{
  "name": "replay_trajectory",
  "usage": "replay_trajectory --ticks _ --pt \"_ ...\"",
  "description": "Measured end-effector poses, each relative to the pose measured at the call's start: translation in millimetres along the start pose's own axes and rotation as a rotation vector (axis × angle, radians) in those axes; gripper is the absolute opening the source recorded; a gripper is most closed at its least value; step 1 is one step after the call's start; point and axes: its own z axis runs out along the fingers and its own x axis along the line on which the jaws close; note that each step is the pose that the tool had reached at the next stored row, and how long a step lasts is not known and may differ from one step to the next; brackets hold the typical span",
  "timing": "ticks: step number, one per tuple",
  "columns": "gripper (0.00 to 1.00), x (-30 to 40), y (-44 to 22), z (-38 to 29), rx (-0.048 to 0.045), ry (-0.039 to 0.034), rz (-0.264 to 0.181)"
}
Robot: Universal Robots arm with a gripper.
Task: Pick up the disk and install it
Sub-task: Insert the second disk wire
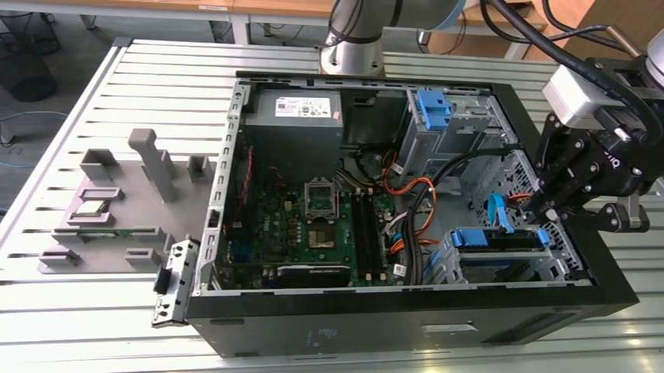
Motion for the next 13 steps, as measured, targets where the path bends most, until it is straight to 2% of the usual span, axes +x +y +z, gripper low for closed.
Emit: replay_trajectory --ticks 8,13 --pt "0.24 -2.1 -0.3 0.1 0.0 -0.0001 0.0" --pt "0.24 -7.2 -0.4 0.5 0.0 -0.0001 0.0"
